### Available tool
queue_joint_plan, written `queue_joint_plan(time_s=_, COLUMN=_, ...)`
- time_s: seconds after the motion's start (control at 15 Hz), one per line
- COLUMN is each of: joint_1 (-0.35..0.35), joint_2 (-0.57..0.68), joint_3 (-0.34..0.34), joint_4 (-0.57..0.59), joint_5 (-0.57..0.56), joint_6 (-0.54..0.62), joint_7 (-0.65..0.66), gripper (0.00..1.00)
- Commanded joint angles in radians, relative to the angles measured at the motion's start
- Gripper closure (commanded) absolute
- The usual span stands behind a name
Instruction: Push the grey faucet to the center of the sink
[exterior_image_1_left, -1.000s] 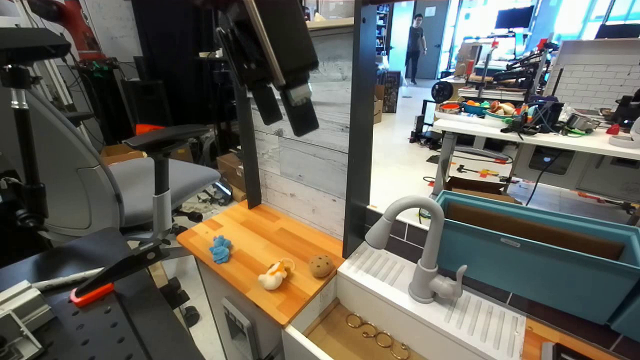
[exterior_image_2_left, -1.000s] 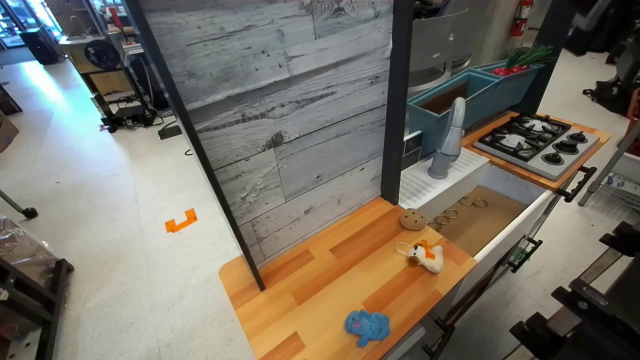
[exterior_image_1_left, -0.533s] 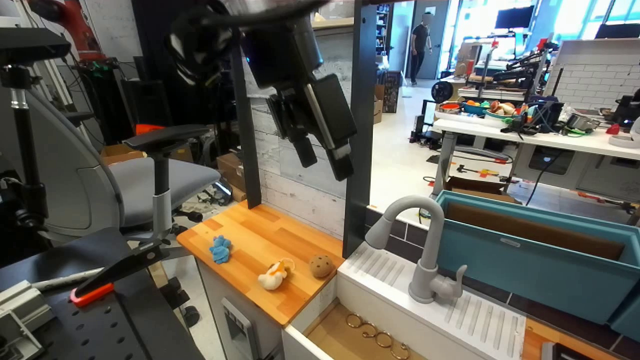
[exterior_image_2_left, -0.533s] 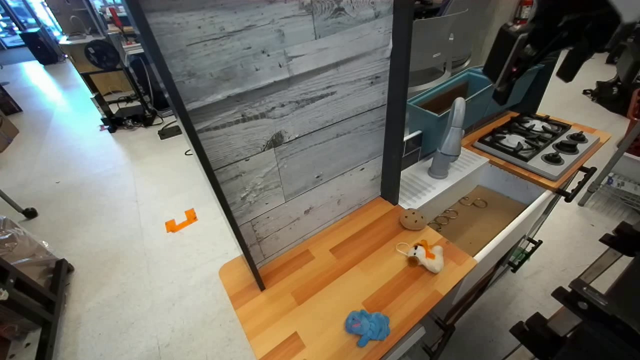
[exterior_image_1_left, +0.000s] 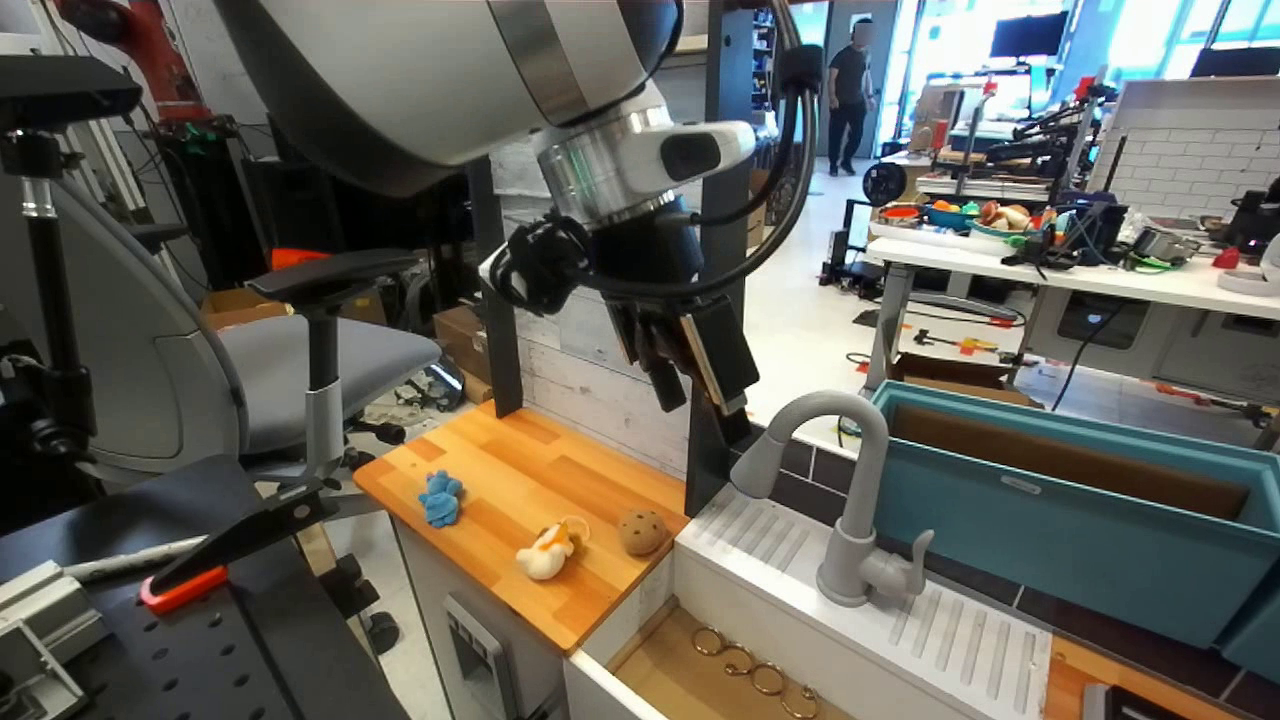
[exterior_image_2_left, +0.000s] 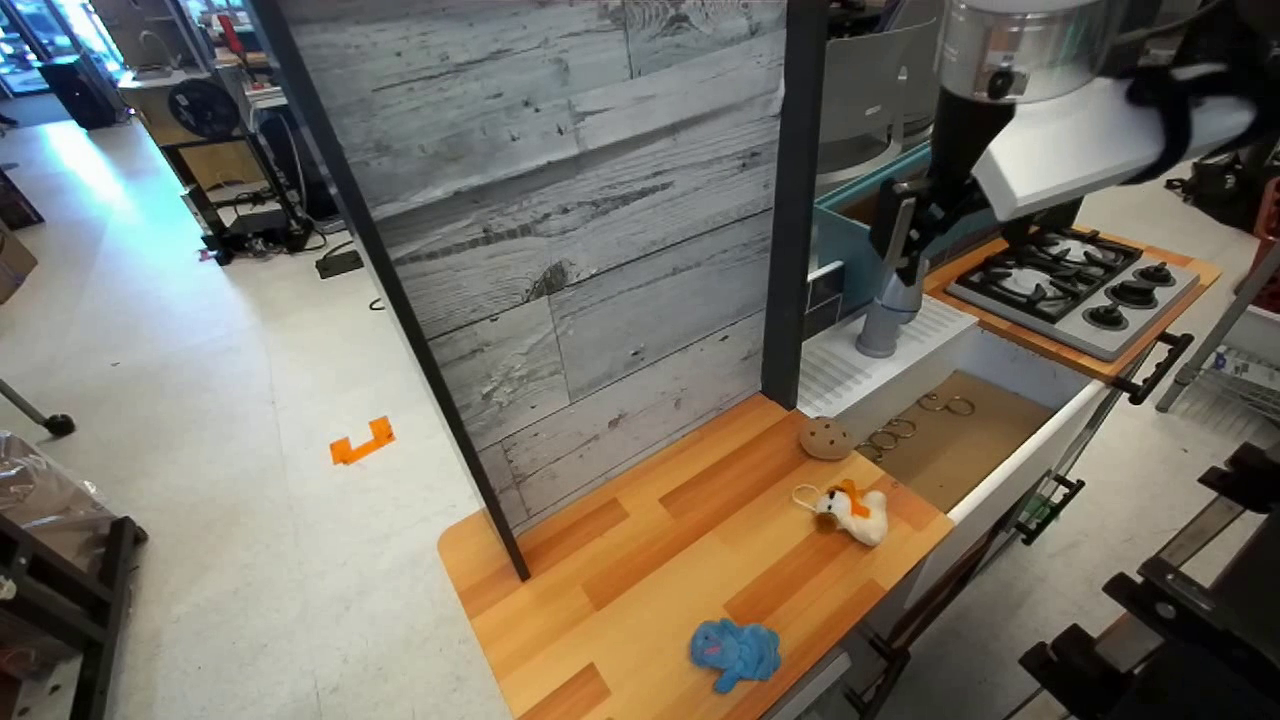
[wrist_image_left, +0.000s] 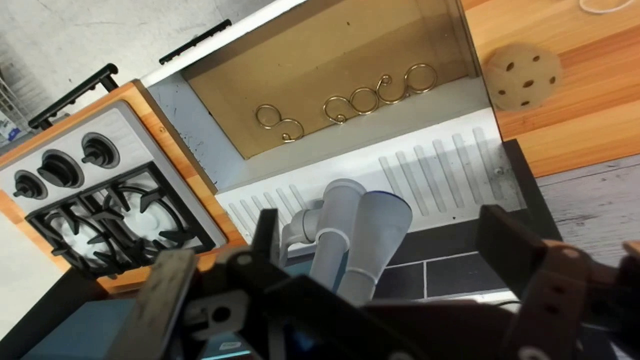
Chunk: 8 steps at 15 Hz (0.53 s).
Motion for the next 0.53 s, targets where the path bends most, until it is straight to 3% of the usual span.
queue_joint_plan(time_s=0.0, joint_1=0.127, joint_2=0.104, joint_3=-0.114, joint_4=0.124, joint_5=0.012, joint_6=0.014, joint_7=0.031, gripper=0.00)
queue_joint_plan(time_s=0.47, joint_1=0.213, joint_2=0.219, joint_3=-0.203, joint_4=0.233, joint_5=0.014, joint_6=0.019, joint_7=0.051, gripper=0.00)
